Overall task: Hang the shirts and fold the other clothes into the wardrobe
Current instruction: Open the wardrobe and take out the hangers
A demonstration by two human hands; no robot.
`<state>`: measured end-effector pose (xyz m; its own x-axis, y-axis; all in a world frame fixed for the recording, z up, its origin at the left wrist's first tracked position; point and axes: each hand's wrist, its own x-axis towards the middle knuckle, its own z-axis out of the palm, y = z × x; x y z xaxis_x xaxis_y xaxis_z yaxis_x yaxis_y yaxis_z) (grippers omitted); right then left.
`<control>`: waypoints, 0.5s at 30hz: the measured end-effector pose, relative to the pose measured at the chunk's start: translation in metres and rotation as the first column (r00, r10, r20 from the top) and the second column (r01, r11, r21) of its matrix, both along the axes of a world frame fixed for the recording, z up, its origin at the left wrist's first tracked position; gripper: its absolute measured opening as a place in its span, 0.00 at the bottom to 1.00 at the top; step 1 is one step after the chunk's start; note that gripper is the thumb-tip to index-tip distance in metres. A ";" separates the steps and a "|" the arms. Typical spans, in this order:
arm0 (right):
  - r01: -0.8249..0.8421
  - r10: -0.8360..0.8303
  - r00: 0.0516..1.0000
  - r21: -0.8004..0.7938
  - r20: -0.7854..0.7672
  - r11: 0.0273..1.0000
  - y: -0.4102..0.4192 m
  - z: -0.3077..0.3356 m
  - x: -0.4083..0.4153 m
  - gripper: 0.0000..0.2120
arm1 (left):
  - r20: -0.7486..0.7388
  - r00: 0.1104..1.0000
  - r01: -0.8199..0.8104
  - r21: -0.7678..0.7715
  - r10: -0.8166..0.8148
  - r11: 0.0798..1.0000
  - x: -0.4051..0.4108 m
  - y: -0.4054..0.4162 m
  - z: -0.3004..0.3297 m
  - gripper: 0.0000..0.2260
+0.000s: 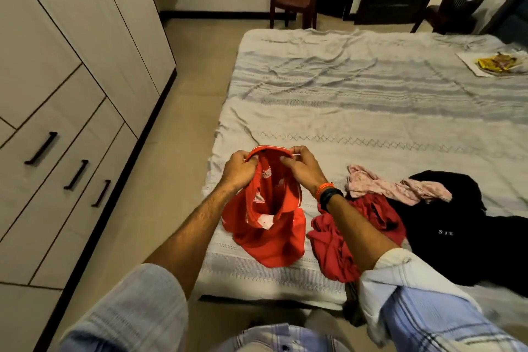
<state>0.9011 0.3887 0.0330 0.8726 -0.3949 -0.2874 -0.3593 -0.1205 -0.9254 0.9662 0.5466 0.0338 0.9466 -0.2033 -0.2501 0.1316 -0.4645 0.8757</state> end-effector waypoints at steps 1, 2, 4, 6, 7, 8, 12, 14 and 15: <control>0.017 -0.017 1.000 -0.013 0.011 1.000 0.005 0.001 -0.003 0.09 | 0.003 1.000 -0.023 0.004 0.023 1.000 -0.001 0.000 -0.001 0.05; -0.037 0.038 0.996 0.017 -0.077 0.999 -0.019 -0.040 0.015 0.08 | -0.103 0.987 -0.125 0.016 0.126 0.992 0.005 -0.026 -0.042 0.05; 0.004 -0.004 0.998 0.002 -0.062 1.000 -0.021 -0.059 0.009 0.07 | -0.090 0.968 -0.235 -0.013 0.233 0.972 -0.006 -0.031 -0.054 0.08; 0.044 -0.044 0.998 0.028 -0.034 0.999 -0.018 -0.062 0.003 0.08 | -0.044 0.965 -0.260 -0.044 0.258 0.965 -0.017 -0.035 -0.056 0.10; 0.039 -0.039 0.998 0.006 -0.042 0.999 -0.017 -0.063 0.000 0.08 | -0.036 0.971 -0.238 -0.042 0.237 0.970 -0.018 -0.035 -0.059 0.12; 0.009 -0.010 0.997 -0.016 -0.079 1.000 -0.019 -0.070 0.001 0.07 | -0.049 0.979 -0.198 -0.002 0.197 0.980 -0.022 -0.036 -0.064 0.16; -0.356 0.294 0.865 -0.084 -0.407 0.931 -0.037 -0.132 -0.004 0.24 | -0.327 0.939 -0.072 0.116 0.106 0.991 -0.039 -0.032 -0.149 0.33; -0.455 0.401 0.801 -0.017 -0.443 0.890 -0.042 -0.154 -0.006 0.32 | -0.423 0.900 -0.084 0.058 0.100 0.995 -0.051 -0.030 -0.174 0.37; -0.475 0.423 0.789 -0.005 -0.446 0.880 -0.045 -0.160 -0.005 0.32 | -0.460 0.881 -0.102 0.043 0.111 0.994 -0.055 -0.032 -0.168 0.35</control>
